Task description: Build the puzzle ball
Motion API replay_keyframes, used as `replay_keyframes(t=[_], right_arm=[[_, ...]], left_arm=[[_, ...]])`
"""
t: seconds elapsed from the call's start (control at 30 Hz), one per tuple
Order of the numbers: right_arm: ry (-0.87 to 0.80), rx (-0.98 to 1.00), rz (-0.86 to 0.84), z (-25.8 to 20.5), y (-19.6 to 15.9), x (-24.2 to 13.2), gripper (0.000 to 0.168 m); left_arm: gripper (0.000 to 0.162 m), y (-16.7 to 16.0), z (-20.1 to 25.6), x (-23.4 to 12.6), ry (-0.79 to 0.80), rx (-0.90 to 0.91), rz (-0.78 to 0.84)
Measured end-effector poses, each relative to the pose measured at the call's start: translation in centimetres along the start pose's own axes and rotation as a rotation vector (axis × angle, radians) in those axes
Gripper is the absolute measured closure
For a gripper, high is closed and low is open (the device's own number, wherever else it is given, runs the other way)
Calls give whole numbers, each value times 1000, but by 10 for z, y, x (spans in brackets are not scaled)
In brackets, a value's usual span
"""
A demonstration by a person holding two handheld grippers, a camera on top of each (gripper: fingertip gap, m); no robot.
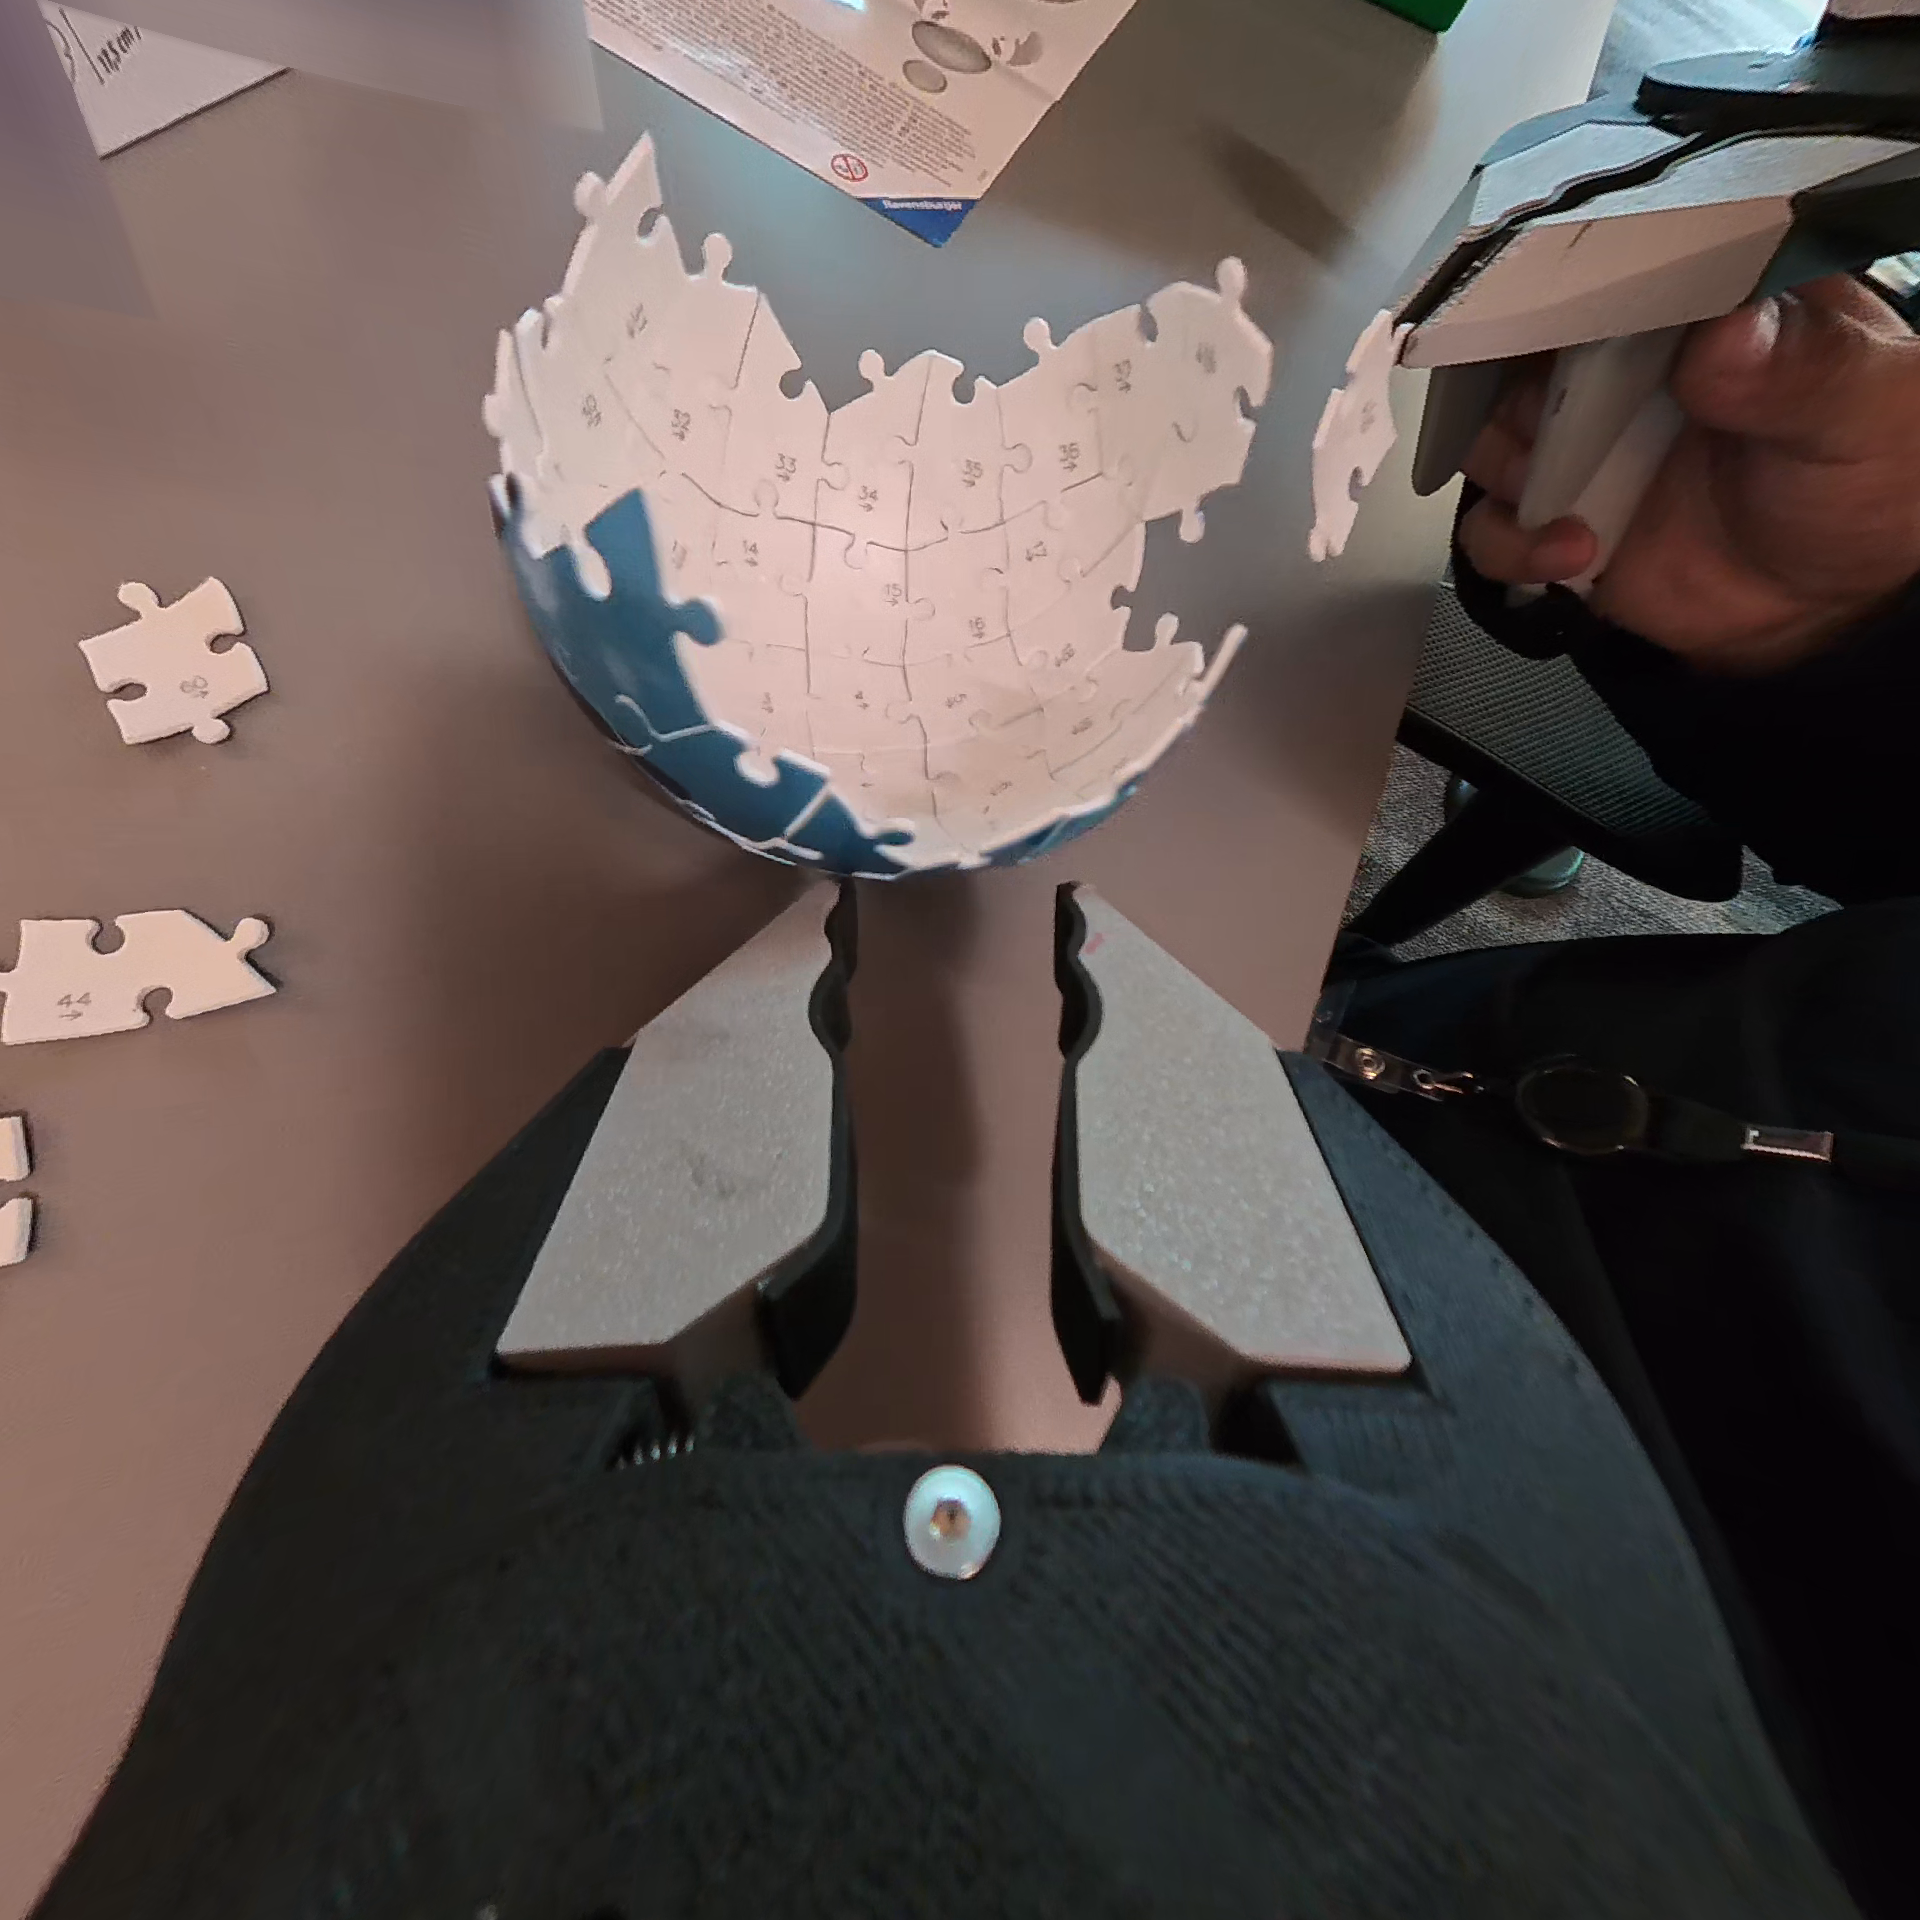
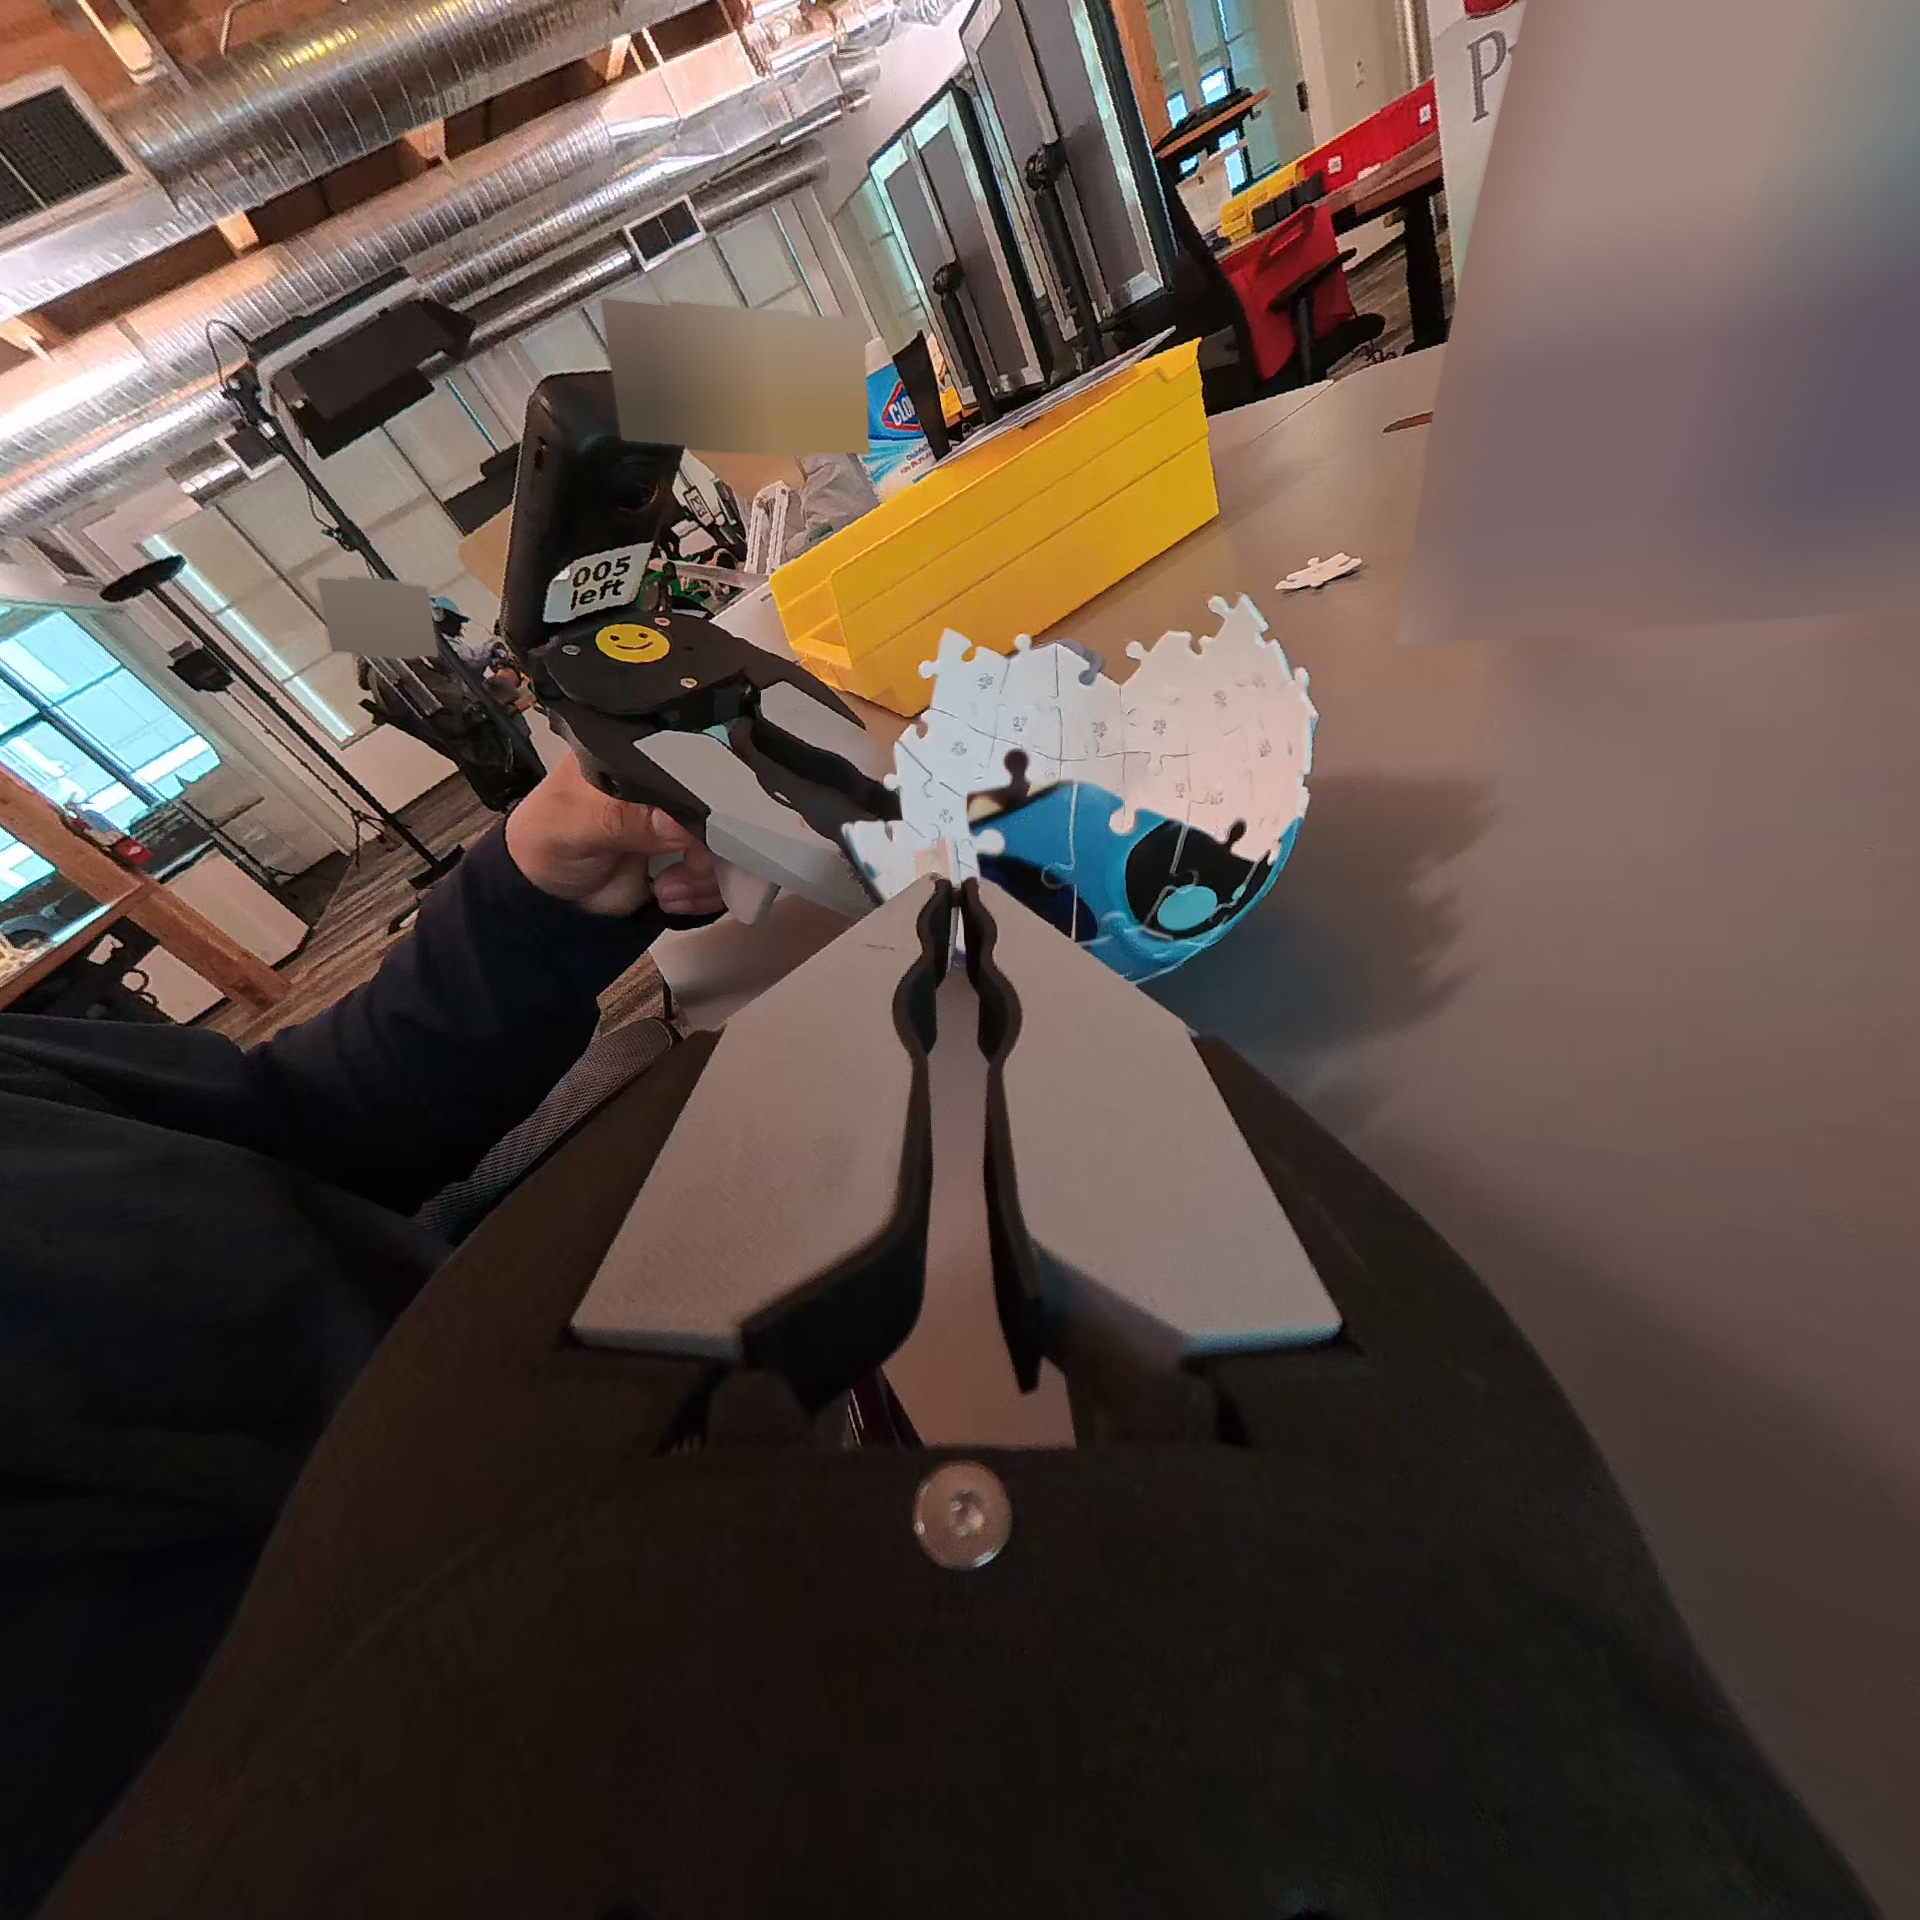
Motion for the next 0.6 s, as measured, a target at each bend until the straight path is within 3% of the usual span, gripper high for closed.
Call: replay_keyframes(t=[0.6], right_arm=[[9,20,2,4,-1,-5,168]], left_arm=[[125,-2,2,-2,9,7,-8]])
Point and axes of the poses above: each gripper's, where its closed fingertips meet, x out along the fingers, y out of its top, z = x × y across the jaws, the point moved 1 cm from there along -x, back along the fingers, and after that the axes turned 15 degrees about x, right-handed, at the moved point
